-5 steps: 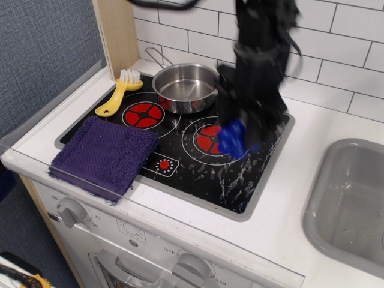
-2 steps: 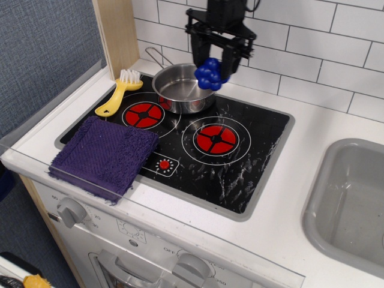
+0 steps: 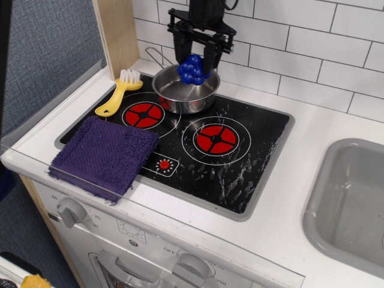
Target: Place the grapes in the stainless pot.
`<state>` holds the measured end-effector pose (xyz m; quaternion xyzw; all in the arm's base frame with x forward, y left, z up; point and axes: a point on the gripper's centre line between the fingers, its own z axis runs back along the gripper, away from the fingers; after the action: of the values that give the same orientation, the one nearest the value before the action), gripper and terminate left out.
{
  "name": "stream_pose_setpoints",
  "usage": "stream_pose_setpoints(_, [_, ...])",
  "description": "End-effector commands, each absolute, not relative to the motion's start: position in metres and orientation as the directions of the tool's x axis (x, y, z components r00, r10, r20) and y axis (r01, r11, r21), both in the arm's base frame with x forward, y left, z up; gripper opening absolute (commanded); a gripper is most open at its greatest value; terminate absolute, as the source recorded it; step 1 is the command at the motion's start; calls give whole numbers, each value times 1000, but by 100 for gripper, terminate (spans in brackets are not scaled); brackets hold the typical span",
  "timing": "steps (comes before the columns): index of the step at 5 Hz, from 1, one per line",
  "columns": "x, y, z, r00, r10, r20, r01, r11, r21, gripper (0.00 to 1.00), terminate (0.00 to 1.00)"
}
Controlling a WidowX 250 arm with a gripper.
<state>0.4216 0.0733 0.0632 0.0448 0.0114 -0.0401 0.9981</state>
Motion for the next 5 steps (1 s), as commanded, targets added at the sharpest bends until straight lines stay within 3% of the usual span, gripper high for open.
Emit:
stream_pose_setpoints(1, [399,92,77,997,-68,-22,70,992,102,0,0])
stream_pose_setpoints(2, [397,89,75,997,-72,-30,74,993,93,100,0])
stream_pose_setpoints(4, [392,84,84,996,-91,1,90,990,107,100,0])
stream_pose_setpoints(5, [385,79,104,990,-93,104,79,989,125,100,0])
